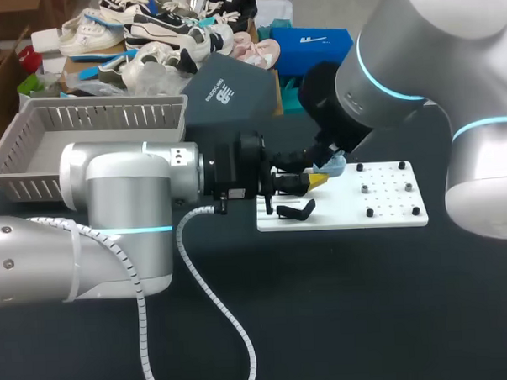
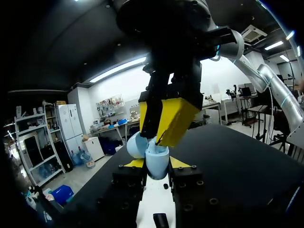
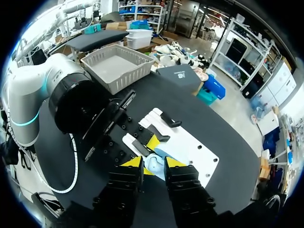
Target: Pick up each earbud case from the left stands, insert the matching earbuds, close the lid, and place the case in the box.
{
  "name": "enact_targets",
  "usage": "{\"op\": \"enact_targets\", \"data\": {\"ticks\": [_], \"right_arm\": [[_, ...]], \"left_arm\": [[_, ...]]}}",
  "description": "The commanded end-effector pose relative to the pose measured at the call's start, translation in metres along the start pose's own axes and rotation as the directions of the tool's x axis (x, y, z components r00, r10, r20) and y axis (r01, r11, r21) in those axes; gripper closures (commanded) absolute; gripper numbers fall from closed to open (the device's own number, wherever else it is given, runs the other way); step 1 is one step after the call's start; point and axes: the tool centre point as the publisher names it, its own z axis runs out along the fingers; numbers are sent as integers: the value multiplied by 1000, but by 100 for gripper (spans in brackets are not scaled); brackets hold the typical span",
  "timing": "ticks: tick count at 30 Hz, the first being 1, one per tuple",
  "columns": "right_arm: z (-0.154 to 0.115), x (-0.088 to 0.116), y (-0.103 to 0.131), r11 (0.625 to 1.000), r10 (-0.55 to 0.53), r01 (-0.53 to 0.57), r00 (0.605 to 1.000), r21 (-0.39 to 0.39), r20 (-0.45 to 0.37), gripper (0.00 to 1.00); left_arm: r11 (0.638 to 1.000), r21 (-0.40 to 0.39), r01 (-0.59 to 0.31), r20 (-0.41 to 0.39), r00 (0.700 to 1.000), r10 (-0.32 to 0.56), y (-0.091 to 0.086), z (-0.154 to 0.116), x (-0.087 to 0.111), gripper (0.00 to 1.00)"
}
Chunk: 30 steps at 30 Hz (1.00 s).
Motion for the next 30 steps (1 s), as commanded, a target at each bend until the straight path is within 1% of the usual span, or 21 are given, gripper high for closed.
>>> {"op": "enact_targets", "data": {"ticks": [1, 7, 12, 17, 19, 20, 26, 30], "right_arm": [[1, -1, 0, 1000, 0, 0, 1000, 1, -4, 73], [-2, -1, 0, 1000, 2, -2, 1000, 4, -4, 74], [-12, -3, -1, 1000, 1, -1, 1000, 20, 28, 73], [-18, -10, -13, 999, 25, -27, 997, 35, 68, 72], [-16, -14, -20, 995, 46, -52, 997, 84, 70, 72], [-15, -16, -25, 993, 64, -70, 995, 91, 73, 72], [-4, -23, -46, 989, 119, -127, 988, 76, 98, 74], [2, -27, -53, 987, 137, -144, 985, 64, 104, 75]], "left_arm": [[1000, -2, -1, 2, 1000, 1, 0, 0, 1, 100], [1000, -2, -1, 2, 1000, 1, 0, 0, 1, 100], [1000, -2, -1, 2, 1000, 1, 0, 0, 1, 100], [1000, -2, -1, 2, 1000, 1, 0, 0, 1, 100], [1000, -2, -1, 2, 1000, 1, 0, 0, 1, 100], [1000, -2, -1, 2, 1000, 1, 0, 0, 1, 100], [1000, -2, -1, 2, 1000, 1, 0, 0, 1, 100], [1000, -2, -1, 2, 1000, 1, 0, 0, 1, 100]]}}
